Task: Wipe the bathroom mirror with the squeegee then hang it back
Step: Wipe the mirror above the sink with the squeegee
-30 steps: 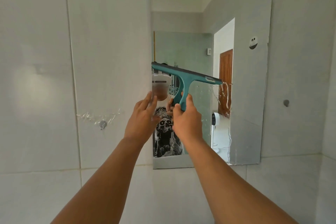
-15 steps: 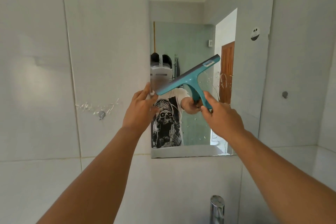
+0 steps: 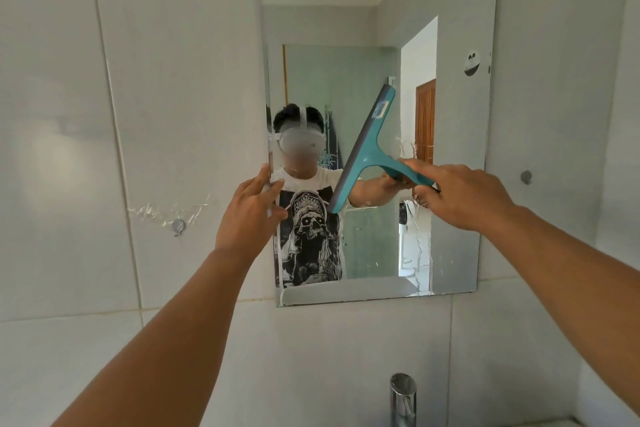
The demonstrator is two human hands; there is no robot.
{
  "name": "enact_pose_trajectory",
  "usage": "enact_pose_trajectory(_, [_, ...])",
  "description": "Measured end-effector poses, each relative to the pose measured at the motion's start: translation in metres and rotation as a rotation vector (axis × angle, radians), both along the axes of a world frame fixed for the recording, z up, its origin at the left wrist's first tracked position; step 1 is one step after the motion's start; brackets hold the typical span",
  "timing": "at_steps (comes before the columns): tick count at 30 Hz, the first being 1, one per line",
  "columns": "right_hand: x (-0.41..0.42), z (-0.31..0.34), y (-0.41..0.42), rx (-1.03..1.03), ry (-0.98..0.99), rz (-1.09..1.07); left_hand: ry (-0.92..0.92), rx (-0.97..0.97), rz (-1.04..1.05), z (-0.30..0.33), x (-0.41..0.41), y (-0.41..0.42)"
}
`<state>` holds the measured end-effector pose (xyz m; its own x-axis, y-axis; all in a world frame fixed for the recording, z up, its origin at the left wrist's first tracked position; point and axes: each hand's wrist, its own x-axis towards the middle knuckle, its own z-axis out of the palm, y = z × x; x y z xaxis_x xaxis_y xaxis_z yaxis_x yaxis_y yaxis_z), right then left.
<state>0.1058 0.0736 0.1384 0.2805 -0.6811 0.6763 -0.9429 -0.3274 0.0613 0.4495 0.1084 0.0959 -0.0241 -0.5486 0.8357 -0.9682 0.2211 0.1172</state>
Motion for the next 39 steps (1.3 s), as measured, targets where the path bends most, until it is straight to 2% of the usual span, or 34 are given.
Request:
enact_pose_trajectory(8, [-0.06, 0.009, -0.009, -0.001, 0.031, -0.088, 0.018, 0.004, -0.003, -0.001, 0.001, -0.001])
enact_pose_trajectory(12, [-0.094, 0.007, -0.011, 0.043, -0.03, -0.142, 0.018, 0.009, -0.005, -0.002, -0.001, -0.001])
enact_pose_trajectory(16, [-0.119, -0.013, -0.013, 0.095, -0.197, -0.164, 0.053, 0.01, -0.015, -0.001, -0.003, 0.001])
enact_pose_trajectory(23, [-0.112, -0.041, -0.015, 0.13, -0.322, -0.163, 0.109, -0.03, -0.05, 0.013, -0.007, 0.008])
enact_pose_trajectory(31, [-0.107, -0.048, -0.013, 0.142, -0.375, -0.149, 0.027, -0.064, 0.035, 0.066, -0.007, 0.004])
enact_pose_trajectory(39, [-0.062, -0.098, -0.002, 0.225, -0.749, -0.047, -0.056, -0.067, 0.054, 0.08, 0.002, 0.003])
